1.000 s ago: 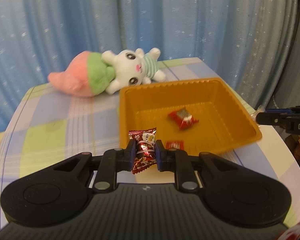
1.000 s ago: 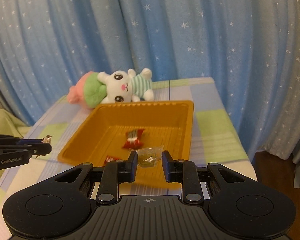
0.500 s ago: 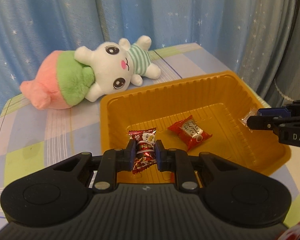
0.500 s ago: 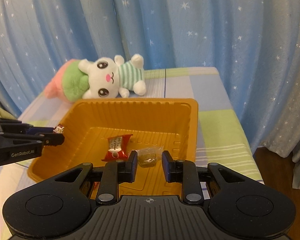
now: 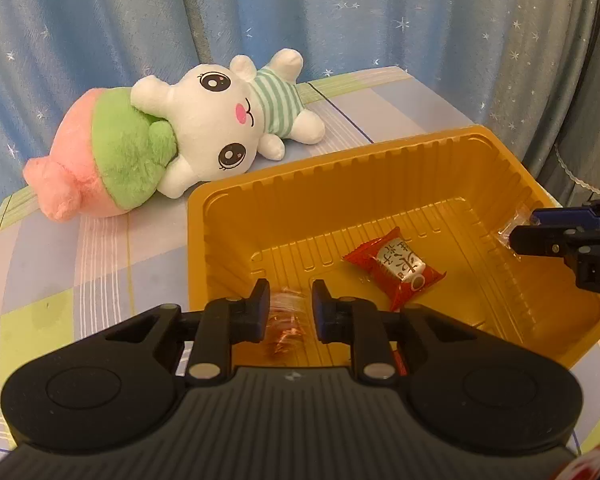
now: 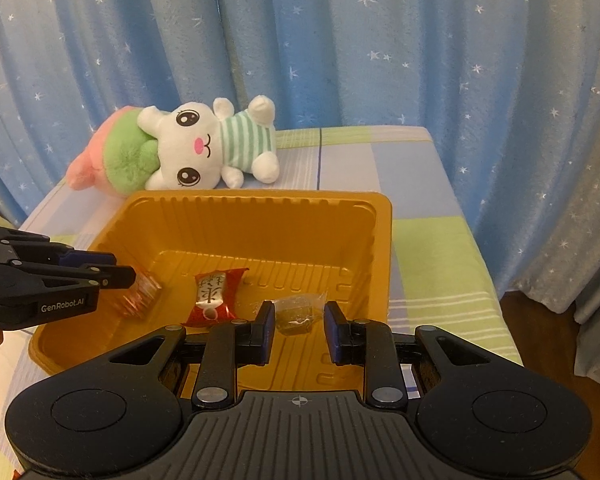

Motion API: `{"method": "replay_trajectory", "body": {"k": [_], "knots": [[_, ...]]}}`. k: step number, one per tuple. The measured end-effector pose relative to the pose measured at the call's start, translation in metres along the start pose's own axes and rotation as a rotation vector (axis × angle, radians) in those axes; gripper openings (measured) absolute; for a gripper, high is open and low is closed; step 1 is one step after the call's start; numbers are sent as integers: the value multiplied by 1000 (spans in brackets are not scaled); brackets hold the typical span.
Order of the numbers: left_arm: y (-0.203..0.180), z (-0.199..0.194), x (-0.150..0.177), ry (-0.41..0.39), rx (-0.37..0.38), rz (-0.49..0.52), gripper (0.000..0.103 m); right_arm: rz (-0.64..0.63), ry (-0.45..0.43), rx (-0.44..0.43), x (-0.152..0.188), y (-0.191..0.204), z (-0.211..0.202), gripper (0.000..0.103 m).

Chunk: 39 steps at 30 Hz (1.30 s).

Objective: Organize snacks
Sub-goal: 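Open the left tool then the right tool to drop candies into the tray, then move both open tools back toward the candies left on the table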

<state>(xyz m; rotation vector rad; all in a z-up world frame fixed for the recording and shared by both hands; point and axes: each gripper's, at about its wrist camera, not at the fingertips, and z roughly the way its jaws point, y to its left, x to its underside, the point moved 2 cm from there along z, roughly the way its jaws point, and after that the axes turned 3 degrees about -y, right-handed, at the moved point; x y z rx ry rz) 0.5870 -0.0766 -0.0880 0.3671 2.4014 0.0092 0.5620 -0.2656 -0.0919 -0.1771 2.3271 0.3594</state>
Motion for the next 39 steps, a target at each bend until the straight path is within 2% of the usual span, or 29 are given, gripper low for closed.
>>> {"method": "replay_trajectory", "body": {"k": [2,16,18,20,21,23,29,39], "knots": [[0,0,0,-3,0,-2,27,0,-1,2,-1,0,0,27],[5,-20,4,-26,-5,-32,39,31,-24,-9,-9,3,-5,27],[6,-25,5,-30,-8,-40,42,46,-23,-16,-10,3,-6,32],[8,-32,7,-36,-8,-52,43,46,-26,-19,-10,4,-10,55],[10,-37,8,-41,-6,-61,43,47,-37,-18,-9,4,-14,56],[12,-47,11,-53,3,-85,48,43,-52,-22,-8,4,-22,57],[16,-81,24,-72,5,-129,55,67,-60,-28,2,1,-47,59],[20,-144,61,-97,-16,-189,56,94,-73,-65,28,4,-97,64]]}}
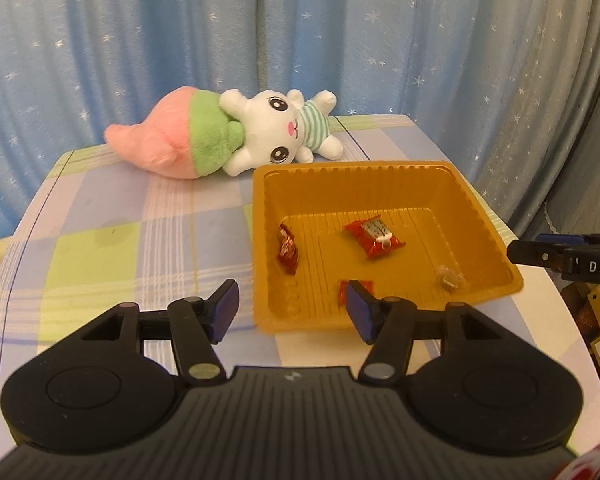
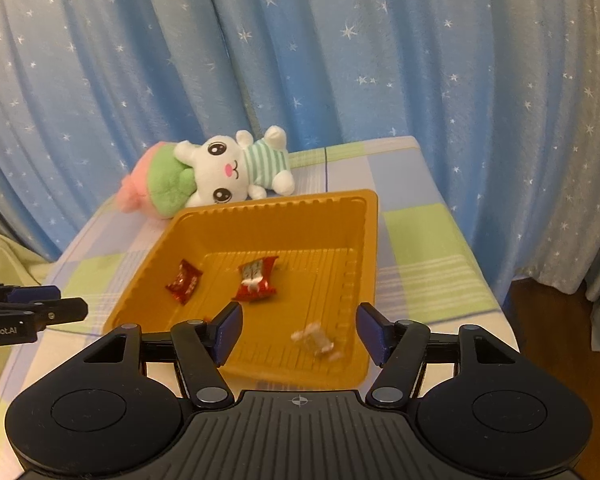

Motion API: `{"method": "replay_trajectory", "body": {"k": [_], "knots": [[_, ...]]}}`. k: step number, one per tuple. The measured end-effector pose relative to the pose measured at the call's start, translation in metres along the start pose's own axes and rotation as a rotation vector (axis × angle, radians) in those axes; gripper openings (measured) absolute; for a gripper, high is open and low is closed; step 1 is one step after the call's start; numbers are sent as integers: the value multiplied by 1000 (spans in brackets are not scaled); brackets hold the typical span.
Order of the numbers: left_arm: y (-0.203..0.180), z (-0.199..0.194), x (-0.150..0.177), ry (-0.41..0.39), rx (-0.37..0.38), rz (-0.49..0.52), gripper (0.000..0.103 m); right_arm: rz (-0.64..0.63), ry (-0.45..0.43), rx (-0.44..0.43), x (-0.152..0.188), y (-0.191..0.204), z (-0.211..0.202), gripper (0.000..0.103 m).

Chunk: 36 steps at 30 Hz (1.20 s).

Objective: Organize snacks
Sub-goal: 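Move both open tools back toward the candies left on the table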

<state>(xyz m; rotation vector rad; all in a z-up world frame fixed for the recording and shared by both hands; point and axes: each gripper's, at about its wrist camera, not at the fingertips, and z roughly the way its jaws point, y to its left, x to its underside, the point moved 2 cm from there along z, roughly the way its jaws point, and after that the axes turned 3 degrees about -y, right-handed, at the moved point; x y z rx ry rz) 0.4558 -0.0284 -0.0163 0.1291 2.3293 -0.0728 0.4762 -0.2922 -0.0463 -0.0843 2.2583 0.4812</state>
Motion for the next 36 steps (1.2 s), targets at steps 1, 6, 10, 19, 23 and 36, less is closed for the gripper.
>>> {"method": "replay_trajectory", "body": {"k": [1,6,10,19,23,36], "knots": [[1,-6,3,-2,-3,-8,56,2,-1,-3,3,1,-5,64],[7,-36,23,0,-28,-47,57,-4,-1,-20,18,6,-29,65],[9,-58,41,4,-48,-71,57,0,2,-35,33,10,-48,65],[2,-97,84,18,-84,-101,60,-14,50,-67,68,17,-75,66],[2,-110,104,27,-101,-133,61,-33,70,-80,81,20,-83,66],[1,-131,154,81,-152,-196,61,-87,157,-135,118,32,-91,66]]}}
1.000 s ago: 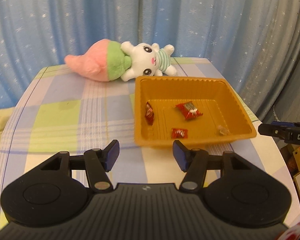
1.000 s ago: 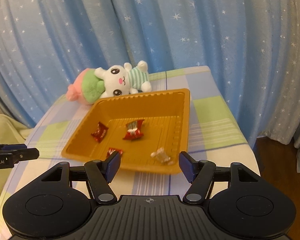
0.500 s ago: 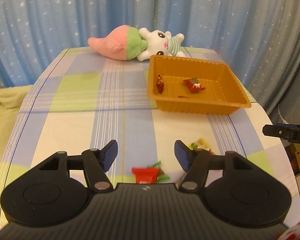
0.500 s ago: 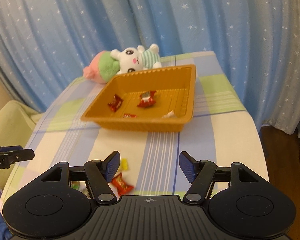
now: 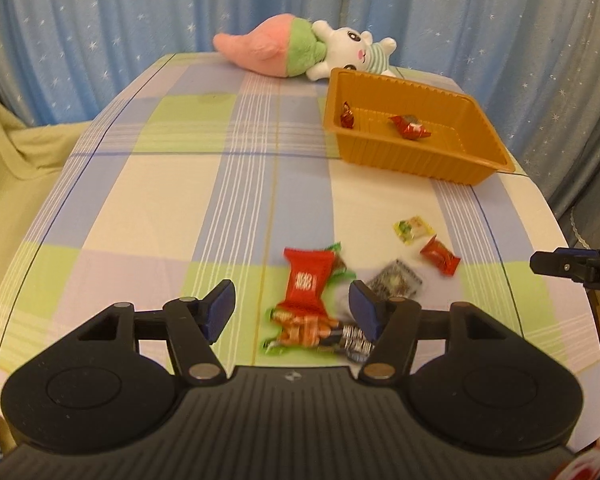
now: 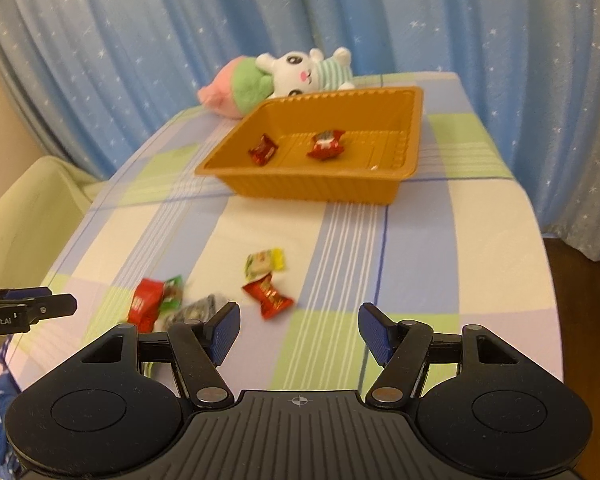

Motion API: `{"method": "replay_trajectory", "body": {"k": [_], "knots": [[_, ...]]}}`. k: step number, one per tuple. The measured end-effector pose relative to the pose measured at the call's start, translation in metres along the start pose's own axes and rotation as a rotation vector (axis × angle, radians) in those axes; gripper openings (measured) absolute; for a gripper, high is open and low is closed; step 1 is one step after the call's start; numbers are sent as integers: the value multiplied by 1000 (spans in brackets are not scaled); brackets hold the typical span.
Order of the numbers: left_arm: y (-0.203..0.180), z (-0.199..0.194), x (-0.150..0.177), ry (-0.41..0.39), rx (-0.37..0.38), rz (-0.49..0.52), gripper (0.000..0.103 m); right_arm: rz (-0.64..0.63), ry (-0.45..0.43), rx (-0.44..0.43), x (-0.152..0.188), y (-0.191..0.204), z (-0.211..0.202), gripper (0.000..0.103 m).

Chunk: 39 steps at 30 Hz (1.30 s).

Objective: Organize snacks
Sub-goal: 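Move both open tools back toward the candies left on the table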

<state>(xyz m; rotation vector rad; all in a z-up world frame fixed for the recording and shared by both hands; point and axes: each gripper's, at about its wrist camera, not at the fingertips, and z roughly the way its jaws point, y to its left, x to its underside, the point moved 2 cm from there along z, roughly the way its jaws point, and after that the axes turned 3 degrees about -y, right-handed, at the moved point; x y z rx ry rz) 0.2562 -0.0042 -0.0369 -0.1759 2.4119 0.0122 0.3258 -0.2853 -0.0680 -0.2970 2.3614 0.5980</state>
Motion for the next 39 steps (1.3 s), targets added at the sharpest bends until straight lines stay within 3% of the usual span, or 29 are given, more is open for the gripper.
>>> {"method": "replay_trajectory", "body": {"k": [18,39], "knots": [[21,-7,33,51,-36,-47,61,-41,125,-114,33,45,28,66],[80,5,41,118,-45,-67,61,-235,165,-214,33,139,88,65]]}}
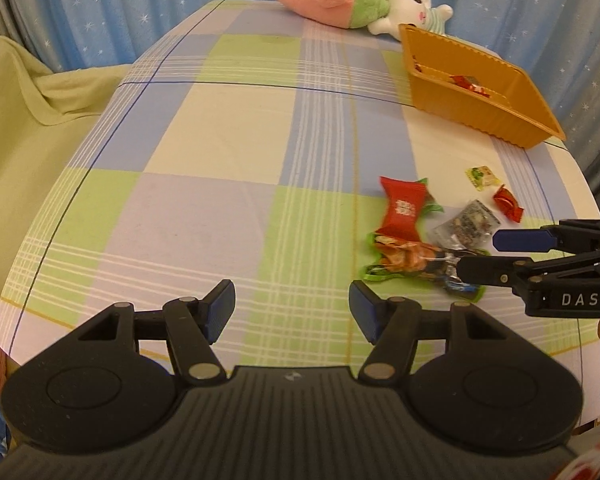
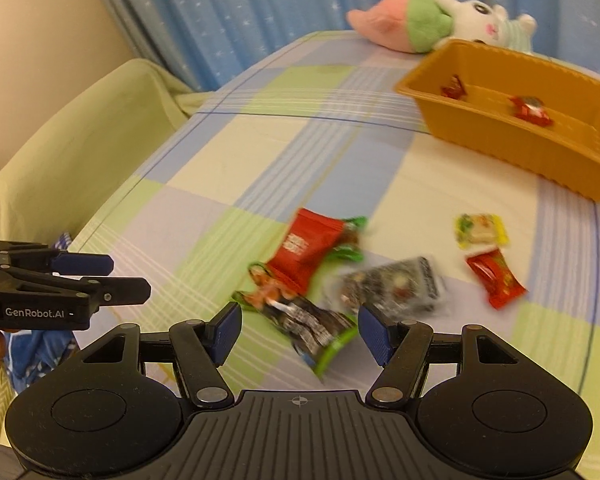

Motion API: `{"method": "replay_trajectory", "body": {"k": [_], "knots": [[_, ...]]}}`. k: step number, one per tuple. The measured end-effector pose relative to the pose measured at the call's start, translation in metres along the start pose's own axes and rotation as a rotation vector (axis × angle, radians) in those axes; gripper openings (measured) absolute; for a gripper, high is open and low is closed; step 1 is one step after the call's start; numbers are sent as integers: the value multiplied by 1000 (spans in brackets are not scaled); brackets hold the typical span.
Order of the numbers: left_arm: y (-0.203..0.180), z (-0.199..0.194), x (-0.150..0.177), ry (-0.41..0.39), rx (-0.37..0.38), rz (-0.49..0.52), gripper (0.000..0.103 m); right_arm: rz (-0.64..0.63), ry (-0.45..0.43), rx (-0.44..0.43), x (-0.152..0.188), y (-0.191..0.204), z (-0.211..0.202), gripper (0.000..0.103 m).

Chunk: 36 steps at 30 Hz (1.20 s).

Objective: Organize snacks
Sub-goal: 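Move both open tools back toward the candies left on the table, then grasp the long brown snack stick with the right tool while the left tool grasps the red candy pack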

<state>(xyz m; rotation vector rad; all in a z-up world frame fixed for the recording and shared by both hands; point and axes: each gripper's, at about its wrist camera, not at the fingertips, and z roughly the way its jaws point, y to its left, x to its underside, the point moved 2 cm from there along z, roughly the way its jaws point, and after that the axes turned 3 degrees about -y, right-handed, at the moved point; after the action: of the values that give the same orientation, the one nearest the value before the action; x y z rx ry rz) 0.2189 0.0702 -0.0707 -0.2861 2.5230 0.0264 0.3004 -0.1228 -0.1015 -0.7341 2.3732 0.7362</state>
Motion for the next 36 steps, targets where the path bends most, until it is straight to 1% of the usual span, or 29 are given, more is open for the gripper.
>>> {"method": "replay_trajectory", "body": {"k": [6,9,11,14,18,23,29,36], "knots": [[16,5,0,12,-8,-28,61,-59,11,-1,-8,8,20,65],[21,8,0,16,-8,-34,61,-95,24,-6,-10,11,30,63],[24,9,0,18,-9,-39,61,-117,43,-8,-10,14,37,58],[29,11,1,22,-10,-51,63,-148,68,-12,-7,17,45,55],[33,15,0,29,-13,-61,63,-183,82,-4,-2,22,50,53],[36,19,-1,36,-12,-62,64,-232,113,-1,3,27,54,42],[38,22,-2,44,-11,-62,64,-279,143,-3,13,34,59,40],[37,24,-4,43,-9,-52,64,-282,137,3,13,37,62,39]]}}
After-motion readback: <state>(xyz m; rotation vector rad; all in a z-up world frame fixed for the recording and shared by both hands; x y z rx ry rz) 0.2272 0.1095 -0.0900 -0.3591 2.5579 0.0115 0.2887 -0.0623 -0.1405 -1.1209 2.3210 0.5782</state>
